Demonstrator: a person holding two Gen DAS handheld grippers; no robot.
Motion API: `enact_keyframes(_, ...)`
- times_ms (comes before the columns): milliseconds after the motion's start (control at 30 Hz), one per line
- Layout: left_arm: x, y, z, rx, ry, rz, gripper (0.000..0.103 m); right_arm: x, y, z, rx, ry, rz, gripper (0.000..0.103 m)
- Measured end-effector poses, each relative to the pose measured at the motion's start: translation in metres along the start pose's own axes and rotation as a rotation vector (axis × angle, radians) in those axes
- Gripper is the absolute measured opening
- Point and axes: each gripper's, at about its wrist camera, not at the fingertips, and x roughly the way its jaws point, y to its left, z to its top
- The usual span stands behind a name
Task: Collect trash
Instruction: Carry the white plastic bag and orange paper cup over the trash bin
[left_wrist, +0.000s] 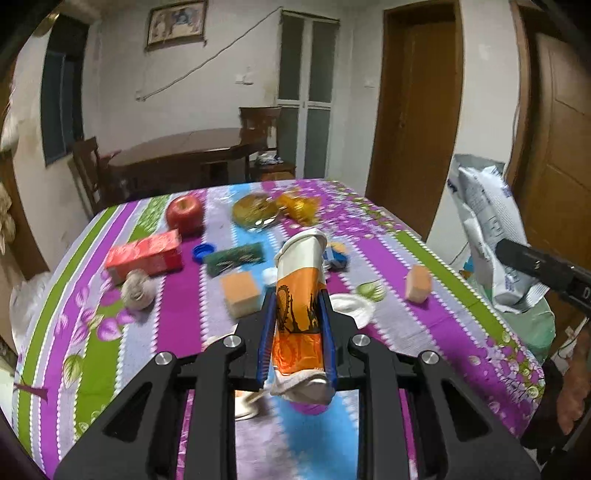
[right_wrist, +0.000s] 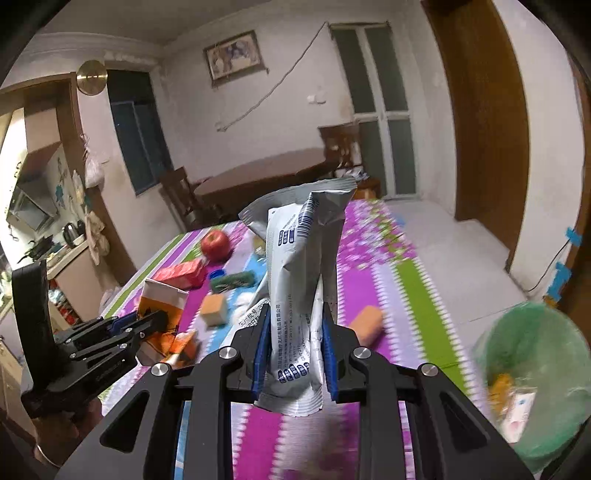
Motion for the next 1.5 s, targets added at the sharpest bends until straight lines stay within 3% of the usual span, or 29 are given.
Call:
enact_keyframes(367, 0.02, -0.101, 0.026, 0.154, 0.005, -0.095, 0.021, -0.092, -0.101, 0.009, 0.042, -0.089, -0.176, 0.027)
enact_keyframes(733, 0.055, -0.214, 0.041, 0.312, 0.013, -0.231, 0.021, -0.153, -0.216, -0.005, 0.124, -0.049, -0.38, 0.027)
enact_keyframes(1133, 0.102, -0.298, 0.041, 0.436, 0.092, -0.355, 0.021, -0.169, -0.307, -0.022, 0.229, 0.078, -0.562, 0.027)
enact_keyframes(1333, 0.116, -0.325, 0.036, 0.499, 0.138, -0.406, 0.021, -0.158, -0.314, -0.03, 0.292, 0.146, -0.589, 0.027)
enact_keyframes(1500, 0.131, -0.343, 0.034, 0.557, 0.222, -0.523, 0.021, -0.139, -0.319, -0.031, 0.328, 0.199, -0.597, 0.027)
